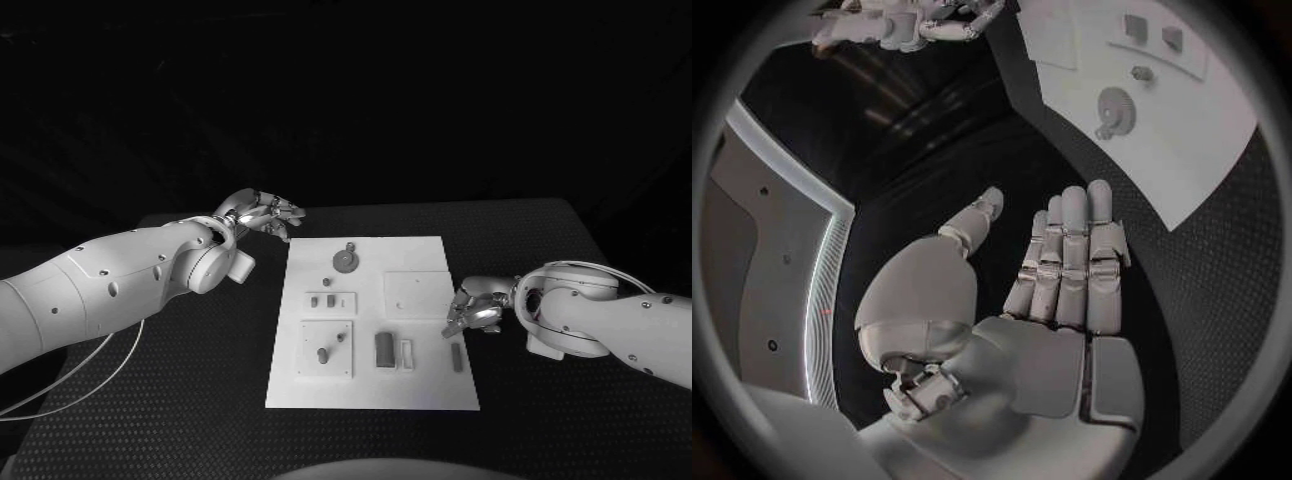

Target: Assemble the parts on the task board

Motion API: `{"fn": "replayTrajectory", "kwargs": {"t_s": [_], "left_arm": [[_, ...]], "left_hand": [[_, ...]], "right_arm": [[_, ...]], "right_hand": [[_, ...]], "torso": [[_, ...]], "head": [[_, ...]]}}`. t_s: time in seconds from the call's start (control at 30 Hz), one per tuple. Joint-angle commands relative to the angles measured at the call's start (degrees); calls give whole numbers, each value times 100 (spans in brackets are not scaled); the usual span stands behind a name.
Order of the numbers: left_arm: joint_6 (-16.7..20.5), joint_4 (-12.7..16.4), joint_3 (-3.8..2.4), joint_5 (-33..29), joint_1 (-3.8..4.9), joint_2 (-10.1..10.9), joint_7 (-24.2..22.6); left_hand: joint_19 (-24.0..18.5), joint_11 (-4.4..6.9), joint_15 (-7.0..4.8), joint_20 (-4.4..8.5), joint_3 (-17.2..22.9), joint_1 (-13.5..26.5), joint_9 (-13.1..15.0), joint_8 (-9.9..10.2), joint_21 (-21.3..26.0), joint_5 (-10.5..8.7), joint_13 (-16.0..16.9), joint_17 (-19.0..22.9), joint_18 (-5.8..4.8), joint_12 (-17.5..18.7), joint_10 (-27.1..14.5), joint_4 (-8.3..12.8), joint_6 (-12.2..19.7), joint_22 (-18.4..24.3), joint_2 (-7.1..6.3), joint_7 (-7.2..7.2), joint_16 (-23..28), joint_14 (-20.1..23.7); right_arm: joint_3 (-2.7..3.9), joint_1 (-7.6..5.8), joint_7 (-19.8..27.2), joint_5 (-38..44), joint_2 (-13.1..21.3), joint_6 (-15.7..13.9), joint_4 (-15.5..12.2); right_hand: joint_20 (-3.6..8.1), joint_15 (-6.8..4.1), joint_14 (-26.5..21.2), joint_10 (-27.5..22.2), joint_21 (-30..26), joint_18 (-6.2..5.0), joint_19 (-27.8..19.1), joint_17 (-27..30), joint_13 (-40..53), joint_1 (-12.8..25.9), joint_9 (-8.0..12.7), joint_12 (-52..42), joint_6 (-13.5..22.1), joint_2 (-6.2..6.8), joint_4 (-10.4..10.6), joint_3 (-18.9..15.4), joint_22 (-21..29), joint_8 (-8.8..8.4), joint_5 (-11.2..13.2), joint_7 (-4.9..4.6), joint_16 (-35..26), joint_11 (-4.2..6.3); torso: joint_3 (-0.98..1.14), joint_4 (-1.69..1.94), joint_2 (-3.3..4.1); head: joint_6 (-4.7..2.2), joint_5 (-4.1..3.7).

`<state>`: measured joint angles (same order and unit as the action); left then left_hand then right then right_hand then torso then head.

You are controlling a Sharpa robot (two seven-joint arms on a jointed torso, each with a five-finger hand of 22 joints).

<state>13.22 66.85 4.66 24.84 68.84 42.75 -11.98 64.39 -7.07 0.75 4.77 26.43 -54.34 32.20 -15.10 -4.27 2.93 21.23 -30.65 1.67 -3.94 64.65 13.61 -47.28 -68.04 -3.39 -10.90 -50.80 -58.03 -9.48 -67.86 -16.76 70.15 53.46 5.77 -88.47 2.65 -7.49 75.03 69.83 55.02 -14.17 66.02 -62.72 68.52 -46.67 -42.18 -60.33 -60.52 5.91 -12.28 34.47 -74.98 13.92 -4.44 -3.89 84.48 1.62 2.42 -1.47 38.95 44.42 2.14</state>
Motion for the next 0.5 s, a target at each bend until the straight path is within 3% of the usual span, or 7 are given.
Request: {"fn": "replayTrajectory", "kwargs": {"t_s": [0.03,0.13,0.23,0.5], "left_arm": [[-124,8,-4,-48,5,-15,-41],[-149,4,-4,-48,5,-22,-50],[-147,6,-4,-48,5,-20,-51],[-159,3,-4,-48,5,-24,-53]], "left_hand": [[32,11,9,6,-39,51,-6,-19,28,0,5,-8,64,-3,-42,-11,-3,-8,-5,-1,39,-18],[29,12,9,7,-42,54,1,-43,29,1,7,-14,67,-4,-42,-14,-41,-10,11,14,41,-16],[26,12,8,7,-45,53,7,-64,29,1,10,-19,68,-6,-42,-11,-75,-11,21,31,43,-14],[25,12,8,6,-48,54,9,-71,29,1,11,-21,68,-6,-41,-10,-86,-12,22,36,44,-13]], "right_arm": [[-8,6,-801,290,59,340,-52],[-14,33,-972,227,113,298,-140],[-19,62,-1044,216,143,335,-216],[-30,128,-1149,250,146,472,-257]], "right_hand": [[-6,3,-29,1,-21,-83,-48,-5,-16,52,-15,-12,-92,-39,-16,-27,-102,39,-4,-43,-23,34],[-13,-9,-45,10,-18,-83,-62,26,-40,66,-43,-1,-169,-219,-80,-35,-104,85,0,-16,-34,60],[-27,-9,-48,11,-20,-83,-73,31,-52,151,-65,6,-190,-161,-79,-80,-103,104,-4,-4,-39,69],[-31,-13,-18,26,-21,-83,-73,-8,-76,445,-166,2,-225,2,180,-60,-98,158,-9,27,-27,98]], "torso": [[4,-8,1],[6,-1,3],[7,5,2],[0,8,5]], "head": [[-5,-23],[-30,-65],[-20,-76],[17,-96]]}}
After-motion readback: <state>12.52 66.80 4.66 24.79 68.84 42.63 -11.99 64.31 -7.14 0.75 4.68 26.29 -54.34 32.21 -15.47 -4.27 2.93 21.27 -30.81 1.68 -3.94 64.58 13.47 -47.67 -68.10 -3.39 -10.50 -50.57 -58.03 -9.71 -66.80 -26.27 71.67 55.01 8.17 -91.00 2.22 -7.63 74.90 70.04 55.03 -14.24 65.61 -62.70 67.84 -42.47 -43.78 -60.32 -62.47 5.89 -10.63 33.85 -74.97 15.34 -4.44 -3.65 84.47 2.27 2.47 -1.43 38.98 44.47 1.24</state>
